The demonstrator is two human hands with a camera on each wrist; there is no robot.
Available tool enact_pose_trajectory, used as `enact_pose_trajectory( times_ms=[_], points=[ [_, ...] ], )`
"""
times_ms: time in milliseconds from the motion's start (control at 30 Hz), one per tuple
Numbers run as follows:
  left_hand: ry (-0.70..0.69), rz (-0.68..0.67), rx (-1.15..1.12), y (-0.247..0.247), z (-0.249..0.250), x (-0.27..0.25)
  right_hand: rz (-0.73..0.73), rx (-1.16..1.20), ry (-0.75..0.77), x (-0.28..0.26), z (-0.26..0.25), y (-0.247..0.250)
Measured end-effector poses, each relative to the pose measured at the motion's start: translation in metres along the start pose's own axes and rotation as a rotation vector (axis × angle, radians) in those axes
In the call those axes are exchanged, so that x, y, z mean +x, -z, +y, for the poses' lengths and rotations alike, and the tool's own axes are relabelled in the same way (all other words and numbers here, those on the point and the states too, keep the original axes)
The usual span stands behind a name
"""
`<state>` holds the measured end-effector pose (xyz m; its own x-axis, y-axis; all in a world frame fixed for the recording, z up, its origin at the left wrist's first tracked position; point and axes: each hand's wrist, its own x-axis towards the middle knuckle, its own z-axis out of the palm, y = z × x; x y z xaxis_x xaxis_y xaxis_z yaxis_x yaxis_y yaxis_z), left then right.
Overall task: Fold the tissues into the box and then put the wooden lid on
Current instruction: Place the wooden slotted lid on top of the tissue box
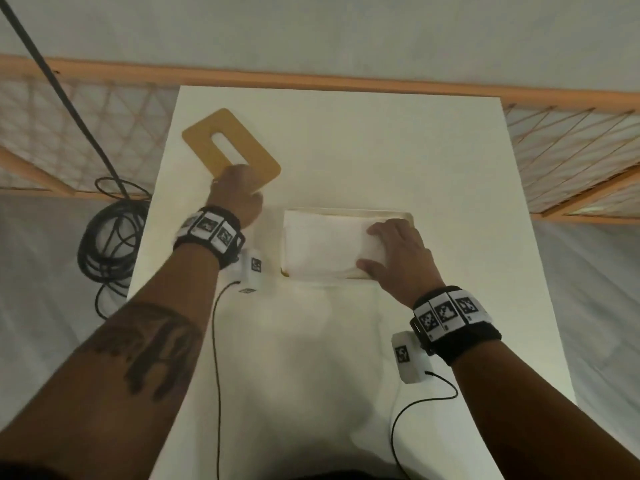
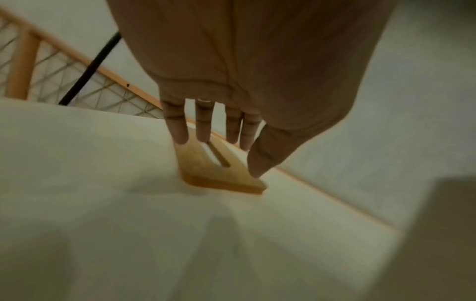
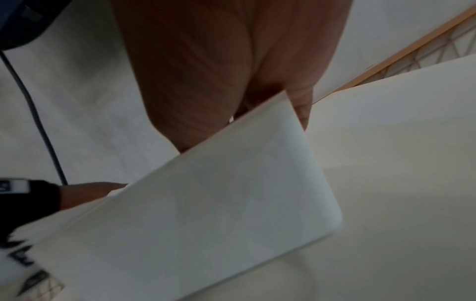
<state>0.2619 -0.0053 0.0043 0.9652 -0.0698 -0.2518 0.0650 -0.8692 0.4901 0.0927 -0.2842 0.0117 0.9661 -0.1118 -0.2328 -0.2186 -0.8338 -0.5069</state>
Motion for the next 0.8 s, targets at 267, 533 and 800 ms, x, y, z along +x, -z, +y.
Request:
enact_pose_trajectory(
  times_ms=[267, 533, 800],
  points=[
    [0.03, -0.112, 0.582, -0.019, -0.013, 0.032, -0.005, -0.013, 0.033, -0.004, 0.008, 0.001],
    [0.124, 0.042, -0.056, 0.014, 0.011, -0.013, 0.015, 0.028, 0.054, -0.011, 0.008, 0.004],
    [-0.133, 0.182, -0.216, 0.019, 0.134, -0.139, 0.028, 0.94, 0.002, -0.038, -0.049, 0.04]
  ],
)
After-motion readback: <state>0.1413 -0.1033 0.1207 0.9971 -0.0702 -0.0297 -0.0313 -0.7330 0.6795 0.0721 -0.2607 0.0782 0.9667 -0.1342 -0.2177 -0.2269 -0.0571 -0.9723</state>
